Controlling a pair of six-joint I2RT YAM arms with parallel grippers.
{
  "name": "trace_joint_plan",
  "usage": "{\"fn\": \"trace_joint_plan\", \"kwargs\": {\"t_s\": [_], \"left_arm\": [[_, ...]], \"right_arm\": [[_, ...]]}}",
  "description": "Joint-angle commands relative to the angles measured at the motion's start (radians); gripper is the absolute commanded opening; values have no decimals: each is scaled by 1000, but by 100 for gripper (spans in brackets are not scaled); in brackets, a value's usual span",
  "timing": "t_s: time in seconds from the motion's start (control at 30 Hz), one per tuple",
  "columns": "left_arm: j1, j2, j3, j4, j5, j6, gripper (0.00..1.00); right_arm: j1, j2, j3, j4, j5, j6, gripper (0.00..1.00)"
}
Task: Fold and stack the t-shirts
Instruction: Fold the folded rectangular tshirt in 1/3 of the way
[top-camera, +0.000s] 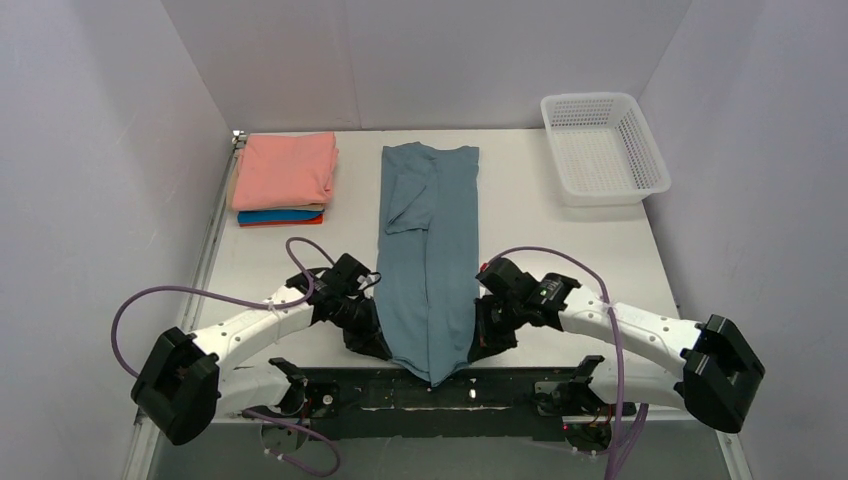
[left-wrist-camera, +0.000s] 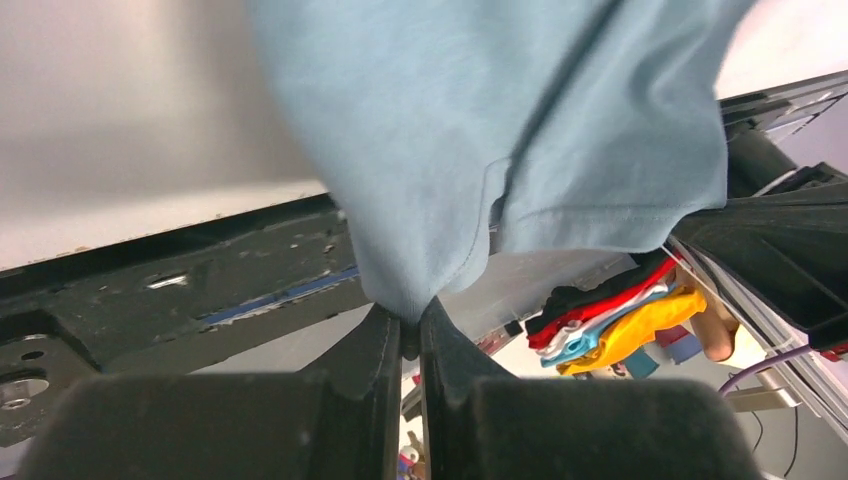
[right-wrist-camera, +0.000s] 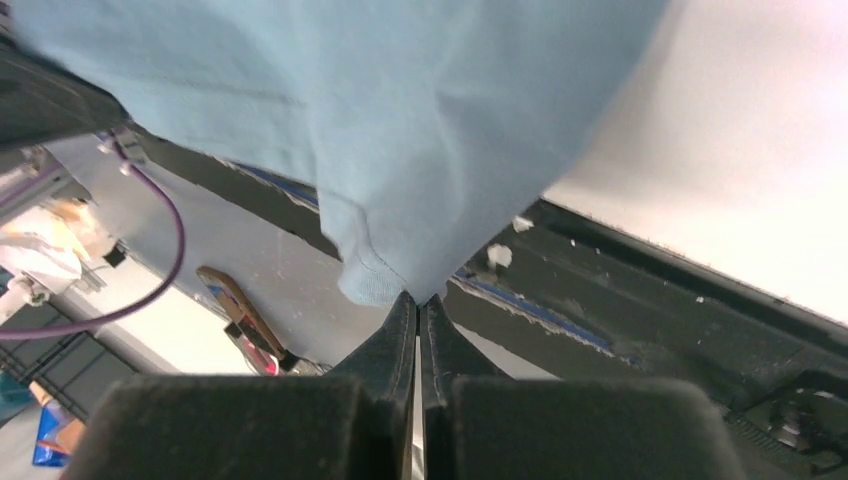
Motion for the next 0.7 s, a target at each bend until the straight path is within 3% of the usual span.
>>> {"fn": "trace_joint_plan", "kwargs": {"t_s": [0.0,0.1,0.4,0.67], "left_arm": [[15,67,123,-93,-54,39,0],[54,128,196,-87,-129,66,0],[218,382,519,-122,-148,137,0],[276,580,773,-196,-214,207,0]], "right_arm": [[-87,47,135,-31,56,-125,1],[-171,105,237,-40,106,-214,1],[-343,296,495,-39,184,-361,1],[-443,456,667,-38,138,-451,1]]}}
